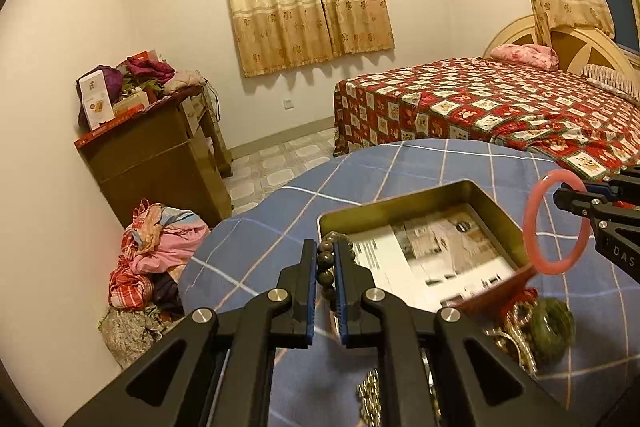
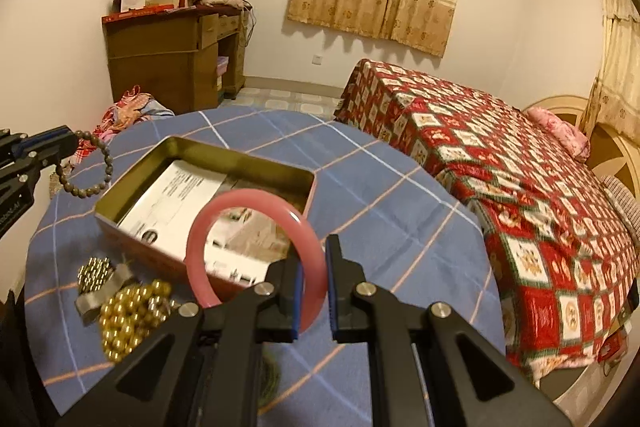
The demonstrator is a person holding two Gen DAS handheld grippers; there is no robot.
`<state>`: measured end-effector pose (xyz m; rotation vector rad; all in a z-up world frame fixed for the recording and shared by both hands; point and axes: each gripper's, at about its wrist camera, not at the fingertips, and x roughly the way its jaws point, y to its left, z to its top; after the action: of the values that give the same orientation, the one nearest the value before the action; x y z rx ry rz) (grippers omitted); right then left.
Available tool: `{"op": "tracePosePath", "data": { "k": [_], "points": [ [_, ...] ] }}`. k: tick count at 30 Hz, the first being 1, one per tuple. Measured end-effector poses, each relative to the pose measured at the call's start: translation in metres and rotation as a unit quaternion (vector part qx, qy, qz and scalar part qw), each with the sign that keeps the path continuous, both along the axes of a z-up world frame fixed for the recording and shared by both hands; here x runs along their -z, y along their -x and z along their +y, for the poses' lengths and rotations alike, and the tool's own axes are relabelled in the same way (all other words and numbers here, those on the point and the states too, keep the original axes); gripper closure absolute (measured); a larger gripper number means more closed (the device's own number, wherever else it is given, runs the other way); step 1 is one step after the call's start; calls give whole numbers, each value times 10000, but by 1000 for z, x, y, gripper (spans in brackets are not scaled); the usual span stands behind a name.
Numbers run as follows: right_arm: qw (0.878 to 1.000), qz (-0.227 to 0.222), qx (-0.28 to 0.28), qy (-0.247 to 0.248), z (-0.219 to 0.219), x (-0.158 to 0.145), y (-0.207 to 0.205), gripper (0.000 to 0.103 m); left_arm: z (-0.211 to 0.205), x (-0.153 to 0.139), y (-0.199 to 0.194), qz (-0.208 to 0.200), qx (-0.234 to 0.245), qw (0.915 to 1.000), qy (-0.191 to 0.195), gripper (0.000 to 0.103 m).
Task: Organize jewelry
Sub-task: 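Carry both items into the metal tin and open both tools to release them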
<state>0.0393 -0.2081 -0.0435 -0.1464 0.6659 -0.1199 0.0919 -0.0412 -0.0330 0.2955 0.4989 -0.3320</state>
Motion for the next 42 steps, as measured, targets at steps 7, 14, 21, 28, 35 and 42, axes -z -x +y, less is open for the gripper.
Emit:
{"op": "tracePosePath", "data": {
  "k": [7, 14, 21, 28, 35, 42],
  "points": [
    [9996, 113, -71, 252, 8, -2, -35, 92, -15, 2, -30, 59, 44, 9999, -143, 96],
    [9988, 310, -75, 367, 13, 10, -61, 92, -29, 15, -53, 160, 79, 9990, -416, 96],
    [9980, 486, -41, 398, 14, 22, -77, 92, -40, 31, -67, 324, 138, 9977, -578, 96],
    [9970, 632, -42, 437, 17, 33, -88, 92, -43, 48, -77, 429, 100, 9958, -806, 96],
    [9967, 712, -48, 376, 17, 38, -93, 90, -45, 56, -81, 444, 93, 9942, -974, 95],
    [9979, 613, -7, 200, 13, 33, -89, 67, -36, 50, -72, 69, -298, 9935, -1100, 24]
  ]
}}
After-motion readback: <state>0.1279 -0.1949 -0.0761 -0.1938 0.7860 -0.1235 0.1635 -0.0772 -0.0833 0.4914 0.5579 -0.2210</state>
